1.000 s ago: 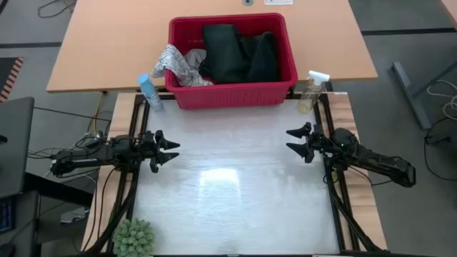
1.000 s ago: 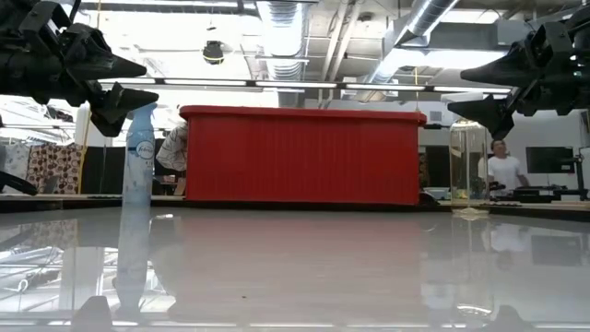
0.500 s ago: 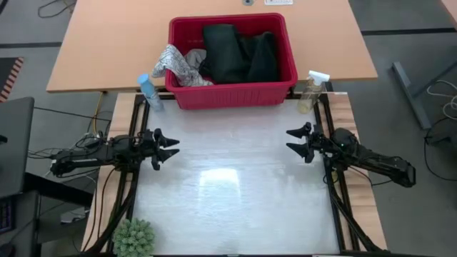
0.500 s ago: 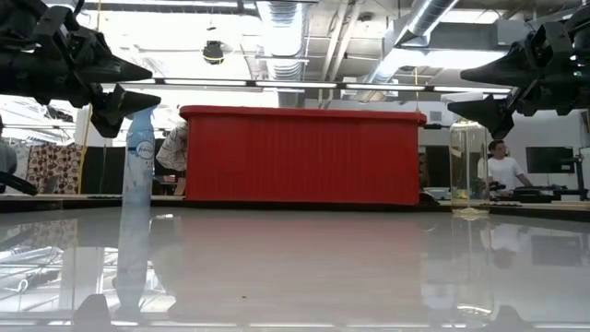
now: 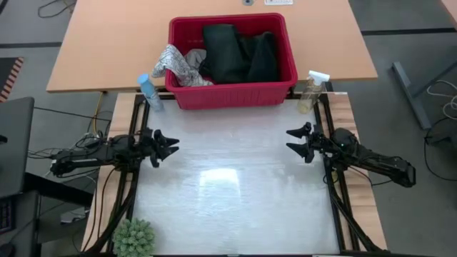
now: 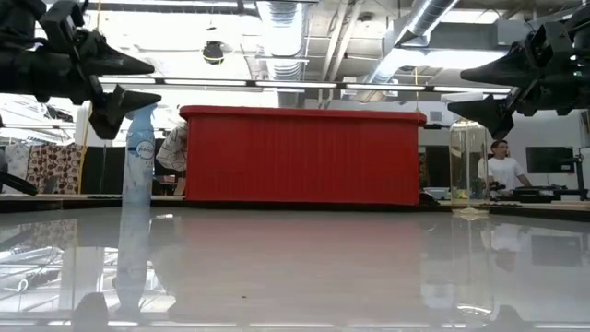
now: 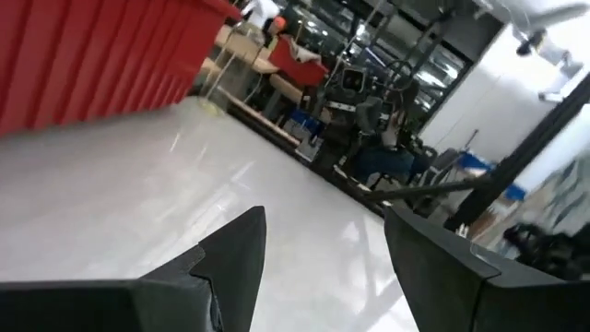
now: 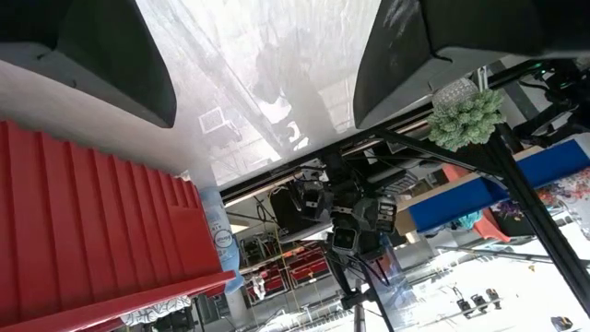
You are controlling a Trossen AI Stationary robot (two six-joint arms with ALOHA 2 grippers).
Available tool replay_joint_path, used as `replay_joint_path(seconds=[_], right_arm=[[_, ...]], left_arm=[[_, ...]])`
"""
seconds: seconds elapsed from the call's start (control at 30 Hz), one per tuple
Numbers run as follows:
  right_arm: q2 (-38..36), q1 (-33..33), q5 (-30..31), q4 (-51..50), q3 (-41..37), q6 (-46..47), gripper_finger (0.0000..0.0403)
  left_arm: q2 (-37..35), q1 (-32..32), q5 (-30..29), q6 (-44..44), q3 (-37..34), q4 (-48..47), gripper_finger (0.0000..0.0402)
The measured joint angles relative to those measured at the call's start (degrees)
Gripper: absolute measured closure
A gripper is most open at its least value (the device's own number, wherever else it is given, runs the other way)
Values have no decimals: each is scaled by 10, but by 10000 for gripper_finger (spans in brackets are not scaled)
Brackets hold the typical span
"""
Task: Fold laundry
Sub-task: Fold the white-patterned shirt
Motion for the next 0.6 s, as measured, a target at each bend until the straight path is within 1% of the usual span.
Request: replay_joint_path(seconds=[0.07,0.17,0.23,0.4,0.5,0.53,0.6], right_arm=[[0,0,0,0,0,0,49],[0,0,0,0,0,0,49],[0,0,0,0,0,0,49],[0,0,1,1,0,0,49],[0,0,1,4,0,2,49],[0,0,1,8,0,12,49],[0,0,-2,23,0,45,49]], left_arm=[[0,0,-25,-41,0,8,189],[-1,0,-68,-141,0,30,189],[0,0,-92,-176,0,39,189],[0,0,-157,-189,0,36,189],[0,0,-224,-191,0,47,189],[0,0,-247,-197,0,58,189],[0,0,-263,-219,0,75,189]])
